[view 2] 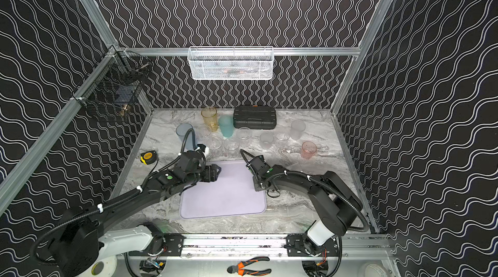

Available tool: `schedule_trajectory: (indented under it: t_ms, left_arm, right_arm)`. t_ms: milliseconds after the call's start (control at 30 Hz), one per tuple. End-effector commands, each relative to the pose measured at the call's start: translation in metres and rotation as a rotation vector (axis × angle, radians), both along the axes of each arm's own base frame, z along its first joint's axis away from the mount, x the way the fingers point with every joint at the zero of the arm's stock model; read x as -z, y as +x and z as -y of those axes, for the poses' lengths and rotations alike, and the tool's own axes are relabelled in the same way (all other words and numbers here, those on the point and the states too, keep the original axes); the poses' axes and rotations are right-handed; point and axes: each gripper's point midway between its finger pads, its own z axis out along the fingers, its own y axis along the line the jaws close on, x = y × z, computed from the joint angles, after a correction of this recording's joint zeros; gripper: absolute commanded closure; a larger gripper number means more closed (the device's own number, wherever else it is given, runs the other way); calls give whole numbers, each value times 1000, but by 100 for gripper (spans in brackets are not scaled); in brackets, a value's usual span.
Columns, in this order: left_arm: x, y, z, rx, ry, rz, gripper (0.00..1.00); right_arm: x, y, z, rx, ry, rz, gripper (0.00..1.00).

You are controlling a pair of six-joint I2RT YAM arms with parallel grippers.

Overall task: Place the glasses into the tray
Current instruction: Move the tray to the center of the table.

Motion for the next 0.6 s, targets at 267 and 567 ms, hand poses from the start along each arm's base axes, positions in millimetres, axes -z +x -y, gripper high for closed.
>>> schedule_trajectory:
  t_ms: [267, 567]
  left_arm:
    - [40, -42, -59, -186, 204, -212, 73]
    - [38, -48, -148, -603, 247, -224, 77]
  right_arm:
    - [1, -2, 8, -8, -7, -25, 84]
    - [0, 1, 15, 6, -15, -26, 83]
